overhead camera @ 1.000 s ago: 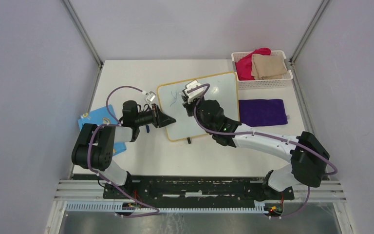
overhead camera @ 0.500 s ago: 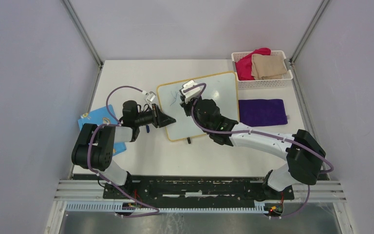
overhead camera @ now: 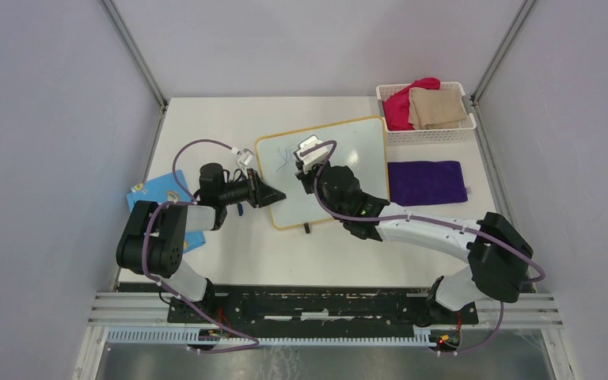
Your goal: Write a sentence on the whiteboard
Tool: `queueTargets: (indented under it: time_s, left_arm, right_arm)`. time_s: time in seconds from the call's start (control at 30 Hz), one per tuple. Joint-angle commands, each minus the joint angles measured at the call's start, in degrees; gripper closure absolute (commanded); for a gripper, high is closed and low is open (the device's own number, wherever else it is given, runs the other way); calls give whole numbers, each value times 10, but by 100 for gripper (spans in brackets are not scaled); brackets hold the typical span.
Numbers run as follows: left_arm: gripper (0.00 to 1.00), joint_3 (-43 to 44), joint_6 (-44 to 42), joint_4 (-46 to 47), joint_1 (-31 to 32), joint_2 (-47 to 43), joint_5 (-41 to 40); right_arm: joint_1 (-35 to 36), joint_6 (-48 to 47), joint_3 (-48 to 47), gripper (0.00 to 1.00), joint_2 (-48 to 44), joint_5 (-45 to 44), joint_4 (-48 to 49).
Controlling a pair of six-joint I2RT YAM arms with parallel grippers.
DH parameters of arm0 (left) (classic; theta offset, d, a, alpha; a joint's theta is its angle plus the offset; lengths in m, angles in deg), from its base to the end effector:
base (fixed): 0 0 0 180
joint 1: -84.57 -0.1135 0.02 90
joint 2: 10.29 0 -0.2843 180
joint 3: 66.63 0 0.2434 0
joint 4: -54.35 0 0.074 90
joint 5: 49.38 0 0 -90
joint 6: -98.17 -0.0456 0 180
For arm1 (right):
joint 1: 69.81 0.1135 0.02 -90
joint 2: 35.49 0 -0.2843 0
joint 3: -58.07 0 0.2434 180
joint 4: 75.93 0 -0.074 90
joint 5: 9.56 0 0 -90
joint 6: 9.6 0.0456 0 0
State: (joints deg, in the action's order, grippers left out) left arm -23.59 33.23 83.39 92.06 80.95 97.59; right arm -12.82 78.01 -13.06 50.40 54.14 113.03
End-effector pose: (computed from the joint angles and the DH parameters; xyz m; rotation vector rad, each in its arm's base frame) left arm 0.2744 -0.0746 0.1838 0.4182 1.9153 -1.3172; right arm 0.2072 0.2819 0.3234 -0.5105 1.5928 0.3385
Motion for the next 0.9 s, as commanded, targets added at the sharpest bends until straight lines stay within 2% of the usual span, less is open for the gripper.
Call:
queueTargets:
  time_s: [0.0,0.87]
  left_arm:
    - [66,8,-41,-25,-1,-4,-28]
    - [66,11,-54,-43,2,-5,-32]
  right_arm:
    - [-4,-3,17,100,-19,-19,3]
    - [-10,-18,-18,100,-21,-44,3]
